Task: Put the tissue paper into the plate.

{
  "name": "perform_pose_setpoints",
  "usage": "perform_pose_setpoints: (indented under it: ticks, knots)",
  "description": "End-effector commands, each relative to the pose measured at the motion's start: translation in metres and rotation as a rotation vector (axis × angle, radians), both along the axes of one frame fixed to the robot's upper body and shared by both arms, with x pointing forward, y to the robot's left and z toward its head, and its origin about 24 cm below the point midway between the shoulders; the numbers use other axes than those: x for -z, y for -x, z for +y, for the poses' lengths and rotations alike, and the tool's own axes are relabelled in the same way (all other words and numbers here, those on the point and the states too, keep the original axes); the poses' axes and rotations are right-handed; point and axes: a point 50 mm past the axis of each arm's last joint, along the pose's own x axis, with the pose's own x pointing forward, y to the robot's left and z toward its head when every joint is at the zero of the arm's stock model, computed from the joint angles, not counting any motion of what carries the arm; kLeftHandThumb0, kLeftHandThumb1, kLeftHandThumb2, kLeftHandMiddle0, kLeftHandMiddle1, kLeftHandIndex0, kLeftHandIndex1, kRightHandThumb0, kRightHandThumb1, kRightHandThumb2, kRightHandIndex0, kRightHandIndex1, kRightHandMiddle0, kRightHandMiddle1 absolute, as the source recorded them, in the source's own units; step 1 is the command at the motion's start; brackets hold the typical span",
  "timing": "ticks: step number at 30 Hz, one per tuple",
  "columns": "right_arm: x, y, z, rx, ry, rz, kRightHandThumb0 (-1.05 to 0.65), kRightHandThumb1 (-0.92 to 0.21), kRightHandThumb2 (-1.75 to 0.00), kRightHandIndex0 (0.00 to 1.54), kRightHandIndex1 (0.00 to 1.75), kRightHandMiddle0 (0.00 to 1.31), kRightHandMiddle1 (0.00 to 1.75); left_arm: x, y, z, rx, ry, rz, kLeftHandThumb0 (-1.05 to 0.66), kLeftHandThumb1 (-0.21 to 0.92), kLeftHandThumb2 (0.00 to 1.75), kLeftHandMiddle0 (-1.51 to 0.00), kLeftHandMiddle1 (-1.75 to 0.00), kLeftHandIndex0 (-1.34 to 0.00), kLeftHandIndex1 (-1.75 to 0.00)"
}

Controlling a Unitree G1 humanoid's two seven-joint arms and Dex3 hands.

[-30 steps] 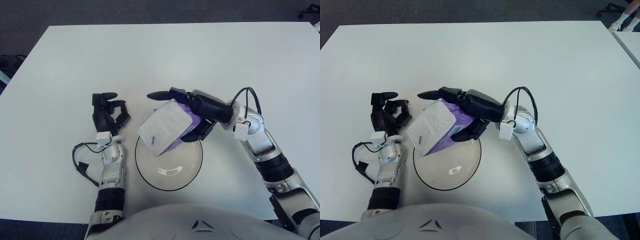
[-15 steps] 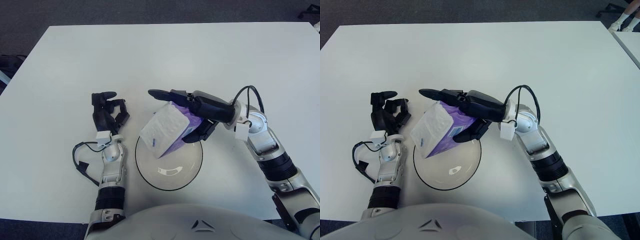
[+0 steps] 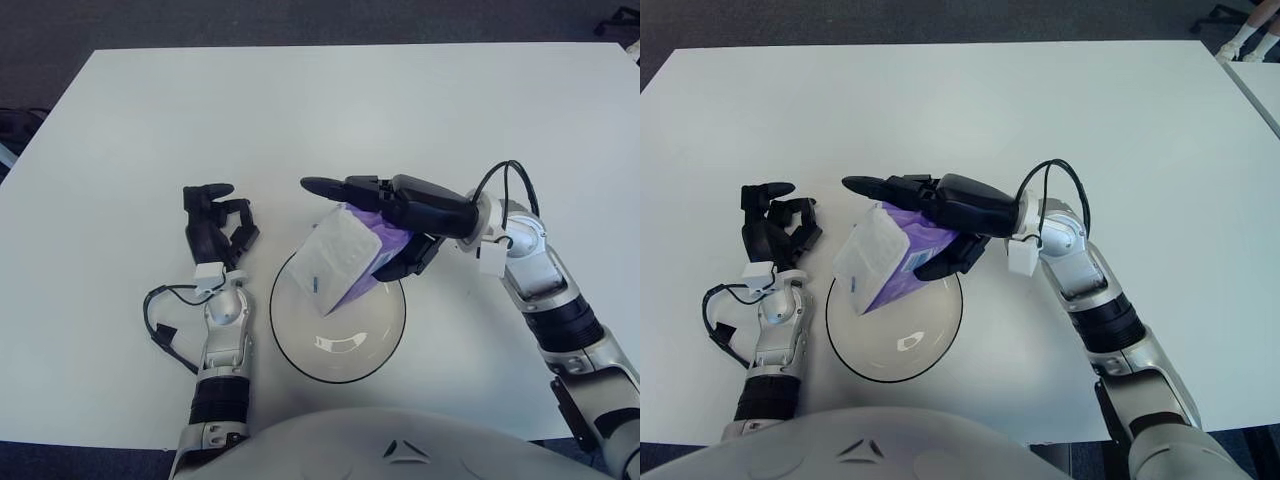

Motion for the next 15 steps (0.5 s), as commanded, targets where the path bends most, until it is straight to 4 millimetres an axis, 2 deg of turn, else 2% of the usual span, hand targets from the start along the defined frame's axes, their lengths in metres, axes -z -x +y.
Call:
perform_pose_setpoints:
  ticks: [1, 8, 15]
  knots:
    - [-0.007, 0.001, -0.005, 0.008, -0.040, -0.013, -1.03, -0.92, -0.94, 0.00, 0.00, 0.00, 0.00, 0.041, 0.025, -0.002, -0.005, 0.032, 0.214, 0.00, 0.67, 0.78, -0.53, -1.38, -0.25, -1.75]
    - [-0.014, 0.002, -0.012, 0.013, -0.081, -0.067, -1.00, -0.92, -0.95, 0.00, 0.00, 0.00, 0.00, 0.040, 0.026, -0.001, -0.001, 0.025, 0.211, 0.00, 0.66, 0.79, -0.52, -1.38, -0.26, -1.75]
    - [-0.025, -0.014, -0.025, 0.002, -0.079, 0.016, -0.94, -0.92, -0.85, 0.00, 0.00, 0.00, 0.00, 0.037, 0.025, -0.002, -0.009, 0.024, 0.187, 0.00, 0.62, 0.86, -0.52, -1.44, -0.26, -1.75]
